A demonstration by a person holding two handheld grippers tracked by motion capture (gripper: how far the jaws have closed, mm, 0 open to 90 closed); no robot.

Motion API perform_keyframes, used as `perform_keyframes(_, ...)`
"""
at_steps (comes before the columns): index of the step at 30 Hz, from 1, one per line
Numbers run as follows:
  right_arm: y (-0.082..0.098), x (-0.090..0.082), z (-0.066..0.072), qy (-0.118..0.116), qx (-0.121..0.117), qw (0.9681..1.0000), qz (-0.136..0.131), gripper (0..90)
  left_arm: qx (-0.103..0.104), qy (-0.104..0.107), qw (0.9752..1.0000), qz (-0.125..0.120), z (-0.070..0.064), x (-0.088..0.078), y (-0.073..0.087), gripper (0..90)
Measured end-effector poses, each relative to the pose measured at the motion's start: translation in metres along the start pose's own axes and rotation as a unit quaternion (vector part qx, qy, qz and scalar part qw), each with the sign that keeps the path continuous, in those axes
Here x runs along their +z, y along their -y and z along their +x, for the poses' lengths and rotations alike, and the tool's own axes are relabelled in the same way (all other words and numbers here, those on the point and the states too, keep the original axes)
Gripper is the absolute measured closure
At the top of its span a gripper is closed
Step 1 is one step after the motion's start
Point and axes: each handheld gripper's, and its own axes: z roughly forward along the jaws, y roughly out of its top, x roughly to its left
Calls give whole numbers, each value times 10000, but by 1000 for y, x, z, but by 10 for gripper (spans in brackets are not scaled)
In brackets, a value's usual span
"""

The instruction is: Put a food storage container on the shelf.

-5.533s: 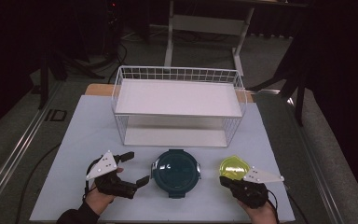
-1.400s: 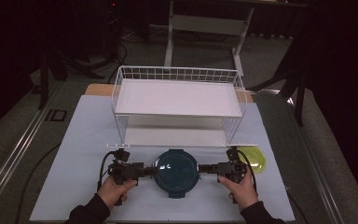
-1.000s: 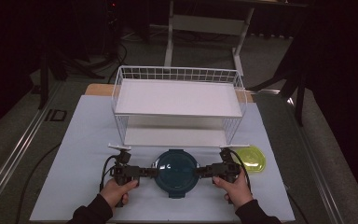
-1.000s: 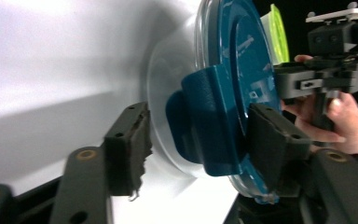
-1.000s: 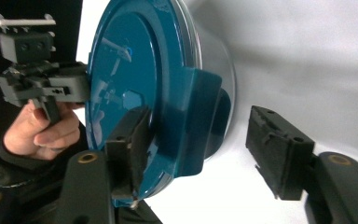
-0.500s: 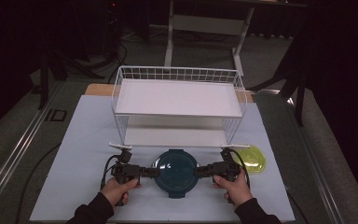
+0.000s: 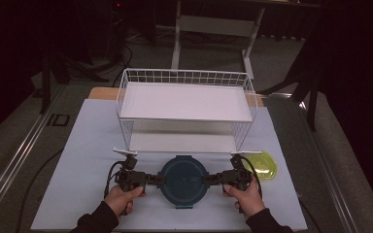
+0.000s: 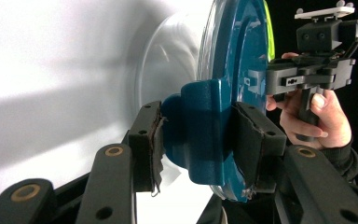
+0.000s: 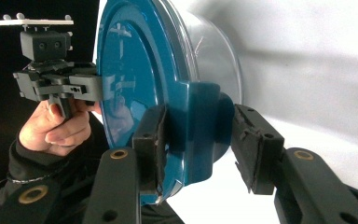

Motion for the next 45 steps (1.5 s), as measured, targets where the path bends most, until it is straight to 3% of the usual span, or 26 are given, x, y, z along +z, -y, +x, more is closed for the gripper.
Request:
perform_keyframes(9,0,-2,7,57,-251,9997,-50,564,18,-20,10000,-45,-5,-4,2,569)
perform_keyframes(15,-2,-9,16,51,-385,9992,-126,564,101,-13,9999,-123,-16,-10,-3,571)
perform_keyframes(28,-15,-38,50,-56,-664,9967,-460,568,452,21,9987,-250,-56,-30,-26,573)
perform_keyframes(29,-20,-47,61,-60,-756,9955,-575,568,519,34,9982,-300,-65,-35,-32,573)
perform_keyframes(38,-41,-71,90,-97,-953,9915,-884,569,684,102,9962,-534,-99,-53,-62,573)
perform_keyframes(45,-63,-88,109,-172,-1030,9885,-1099,569,825,20,9942,-694,-123,-63,-86,572)
